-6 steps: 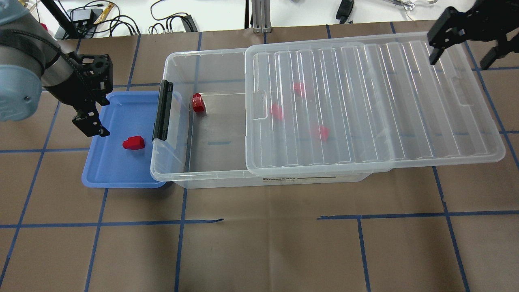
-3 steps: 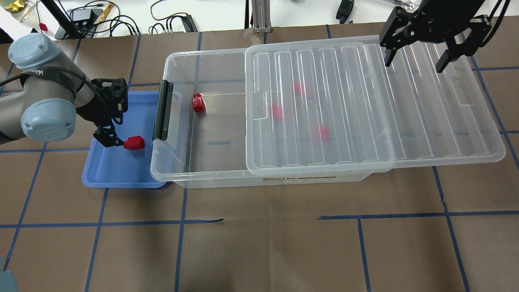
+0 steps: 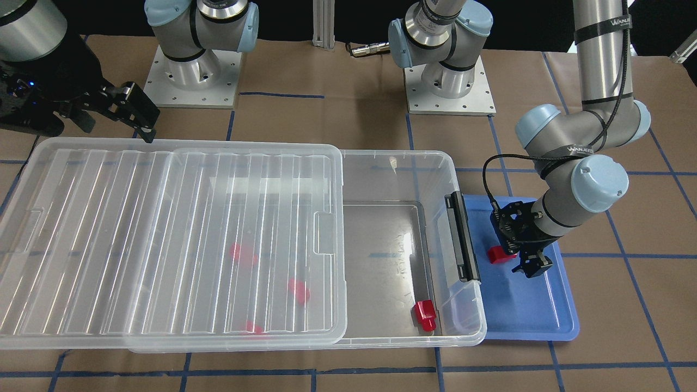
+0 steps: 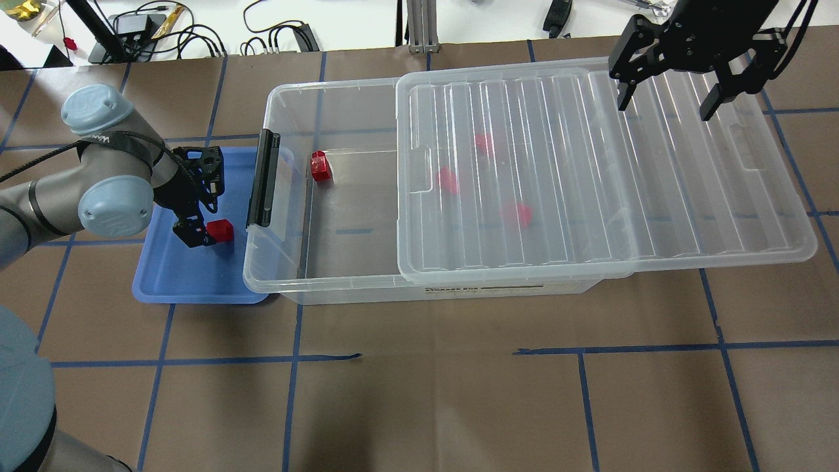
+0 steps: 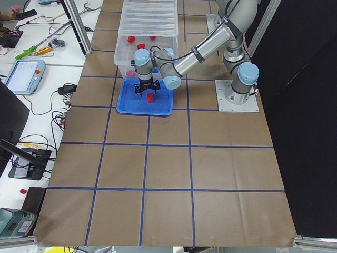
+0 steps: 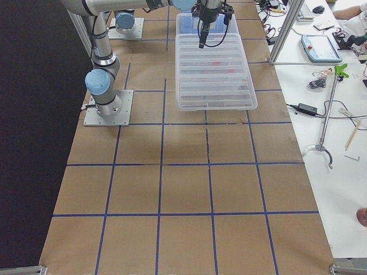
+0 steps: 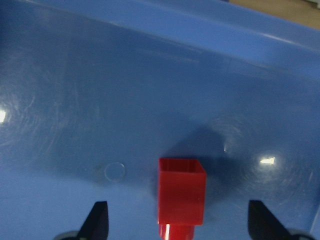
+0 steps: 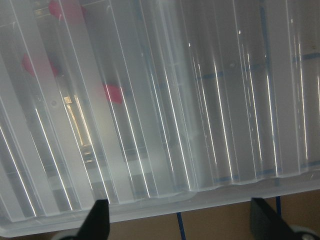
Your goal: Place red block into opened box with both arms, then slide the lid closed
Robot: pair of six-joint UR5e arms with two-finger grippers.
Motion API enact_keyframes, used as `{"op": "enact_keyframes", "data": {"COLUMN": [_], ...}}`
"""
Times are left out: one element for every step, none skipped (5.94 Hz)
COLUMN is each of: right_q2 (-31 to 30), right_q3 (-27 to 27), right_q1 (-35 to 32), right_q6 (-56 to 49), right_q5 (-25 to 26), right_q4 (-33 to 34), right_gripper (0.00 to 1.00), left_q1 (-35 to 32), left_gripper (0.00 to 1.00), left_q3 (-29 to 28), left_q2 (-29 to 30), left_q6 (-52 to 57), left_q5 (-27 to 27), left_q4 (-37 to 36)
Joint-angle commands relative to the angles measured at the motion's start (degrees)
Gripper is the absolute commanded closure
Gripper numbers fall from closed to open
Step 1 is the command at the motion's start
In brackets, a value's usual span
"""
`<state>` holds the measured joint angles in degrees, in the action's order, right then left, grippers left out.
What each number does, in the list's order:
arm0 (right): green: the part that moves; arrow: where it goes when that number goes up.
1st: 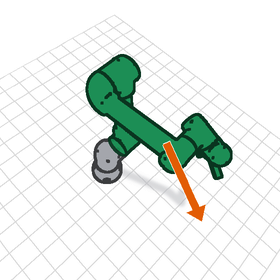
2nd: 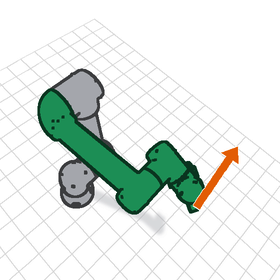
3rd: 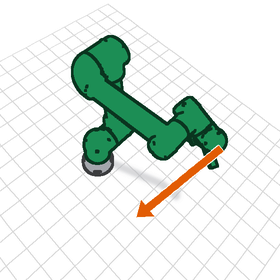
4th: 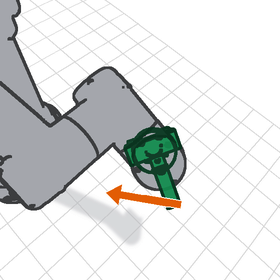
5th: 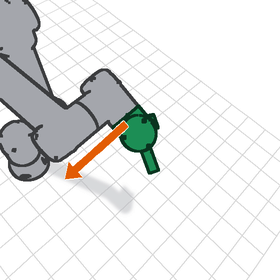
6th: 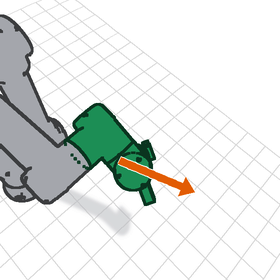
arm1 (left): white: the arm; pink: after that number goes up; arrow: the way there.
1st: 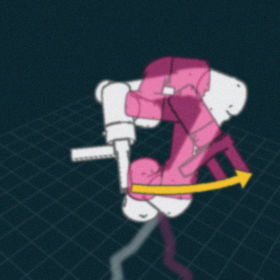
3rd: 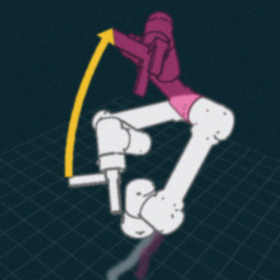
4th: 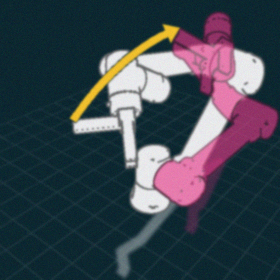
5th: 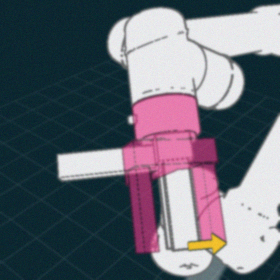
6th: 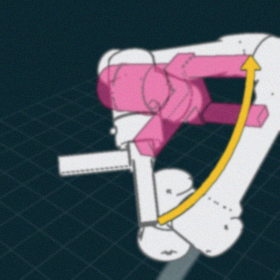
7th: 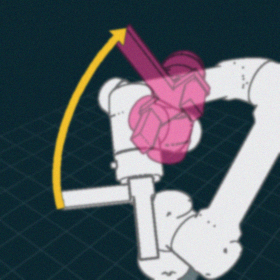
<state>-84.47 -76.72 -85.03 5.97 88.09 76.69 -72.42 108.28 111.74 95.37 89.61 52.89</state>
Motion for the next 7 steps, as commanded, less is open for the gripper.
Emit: {"op": "enact_keyframes", "data": {"right_q2": [0.0, 0.0, 0.0, 0.1, 0.0, 0.0, 0.0], "right_q3": [-0.1, -0.1, -0.1, -0.2, -0.2, -0.2, -0.2], "right_q1": [0.0, -0.1, 0.0, 0.0, 0.0, 0.0, 0.0], "right_q6": [0.0, 0.0, 0.0, 0.0, 0.0, 0.0, 0.0], "right_q5": [0.1, 0.3, 0.6, 0.6, 0.7, 0.7, 0.7], "right_q4": [0.0, -0.1, -0.2, -0.1, -0.2, -0.2, -0.1], "right_gripper": [0.0, 0.0, 0.0, 0.0, 0.0, 0.0, 0.0], "left_q1": [0.0, 0.0, 0.0, 0.0, -0.2, -0.5, -1.1], "left_gripper": [0.21, 0.48, 0.86, 0.94, 0.98, 0.99, 0.99], "left_q3": [0.0, -0.4, -0.5, -1.1, -2.5, -6.1, -10.2], "left_q2": [1.4, 1.5, 1.5, 0.2, -1.2, -4.9, -7.9], "left_q6": [0.2, 0.6, 0.4, 0.5, 0.3, -0.1, -0.4], "left_q5": [0.1, 0.1, 0.1, 0.2, 0.2, 0.2, 0.1], "left_q4": [0.0, 0.0, 0.0, 0.7, 3.0, 10.8, 19.4]}}
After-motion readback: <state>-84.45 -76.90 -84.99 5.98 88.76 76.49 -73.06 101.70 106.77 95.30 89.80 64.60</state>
